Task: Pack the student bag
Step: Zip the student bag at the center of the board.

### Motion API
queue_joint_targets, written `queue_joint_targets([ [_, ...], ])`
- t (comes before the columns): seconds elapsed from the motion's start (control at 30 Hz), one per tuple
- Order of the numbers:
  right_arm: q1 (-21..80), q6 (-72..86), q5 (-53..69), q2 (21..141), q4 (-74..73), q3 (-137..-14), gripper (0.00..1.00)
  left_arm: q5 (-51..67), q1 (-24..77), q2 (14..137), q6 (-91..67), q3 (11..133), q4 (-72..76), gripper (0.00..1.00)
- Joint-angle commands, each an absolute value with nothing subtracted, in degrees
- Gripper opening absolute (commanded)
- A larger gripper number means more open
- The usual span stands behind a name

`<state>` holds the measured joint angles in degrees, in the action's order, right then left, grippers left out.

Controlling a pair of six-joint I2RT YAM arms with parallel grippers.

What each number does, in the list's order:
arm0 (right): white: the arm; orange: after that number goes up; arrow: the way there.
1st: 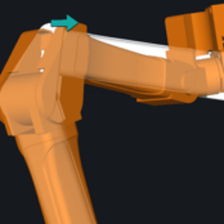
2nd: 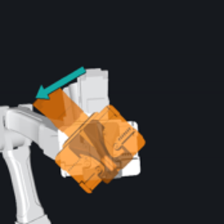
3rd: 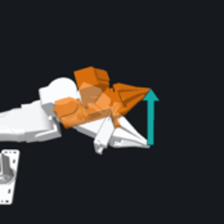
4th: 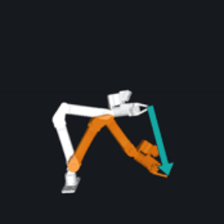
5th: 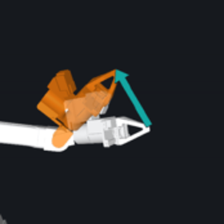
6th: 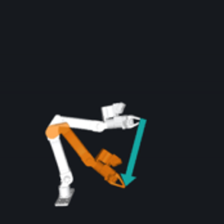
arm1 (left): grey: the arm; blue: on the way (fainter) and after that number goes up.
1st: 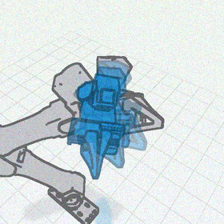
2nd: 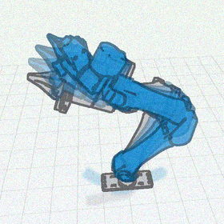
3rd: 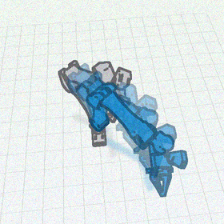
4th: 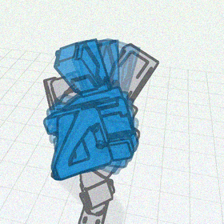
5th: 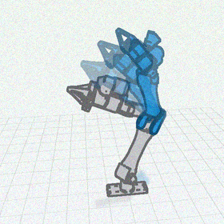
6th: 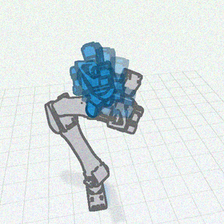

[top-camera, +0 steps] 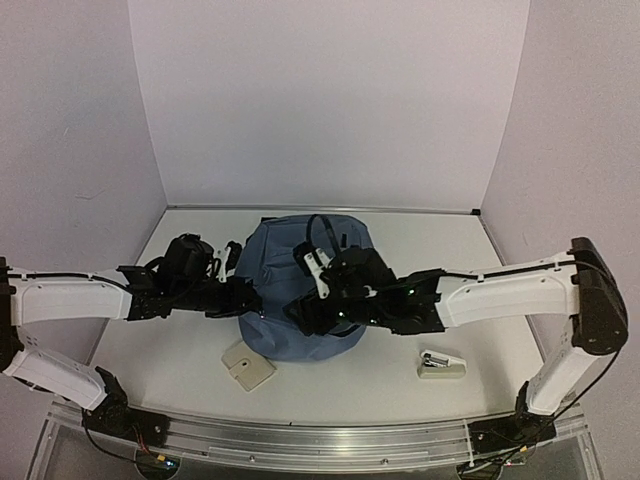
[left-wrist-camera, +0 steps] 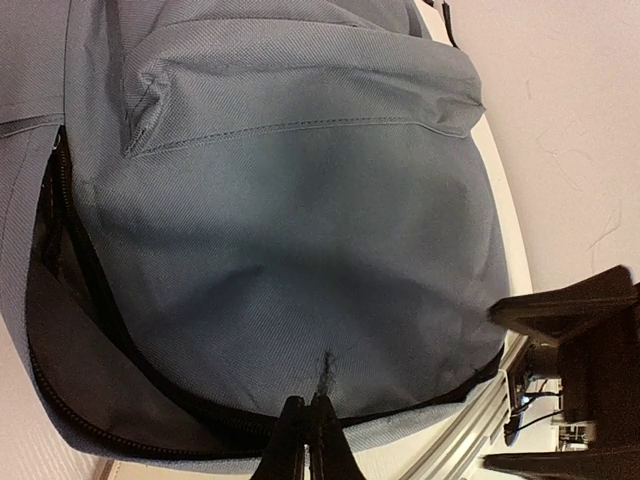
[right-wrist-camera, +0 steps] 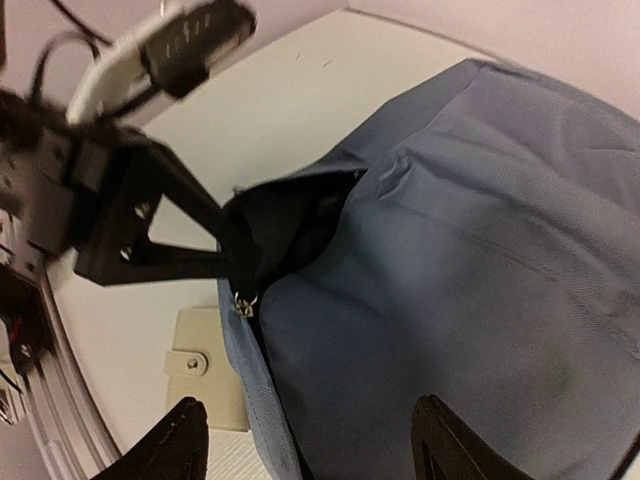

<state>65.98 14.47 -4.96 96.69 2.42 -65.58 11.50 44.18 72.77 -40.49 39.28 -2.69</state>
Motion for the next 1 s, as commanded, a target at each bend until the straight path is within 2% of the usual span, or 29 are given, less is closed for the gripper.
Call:
queue_joint_targets([
  [0.0, 66.5, 8.1, -2.0, 103.0, 2.9, -70.7, 0.66, 11.7, 44.0, 72.8, -40.6, 42.1, -3.3, 0.00],
  [0.2, 66.5, 6.4, -0.8, 108.6, 3.9, -74.6, 0.61, 10.8, 44.0, 71.7, -40.9, 41.5, -4.1, 0.00],
  [0.37, 66.7, 5.8, 1.4, 112.2, 3.9, -77.3, 0.50, 10.2, 44.0, 71.2, -41.2, 41.5, -4.8, 0.00],
  [0.53, 66.9, 5.8, 3.2, 114.1, 3.9, -79.0, 0.26, 9.5, 44.0, 71.2, -41.3, 41.5, -5.2, 0.00],
  [0.63, 67.0, 6.2, 3.4, 113.4, 3.9, -78.7, 0.02, 7.4, 44.0, 71.2, -41.5, 41.5, -6.0, 0.00],
  [0.8, 67.7, 7.6, 2.4, 109.0, 4.2, -75.4, 0.00, 0.8, 43.1, 70.7, -43.1, 41.2, -9.4, 0.00],
  [0.97, 69.2, 10.2, 1.6, 104.6, 4.6, -70.5, 0.00, 0.9, 39.2, 69.9, -45.5, 39.2, -8.3, 0.00],
])
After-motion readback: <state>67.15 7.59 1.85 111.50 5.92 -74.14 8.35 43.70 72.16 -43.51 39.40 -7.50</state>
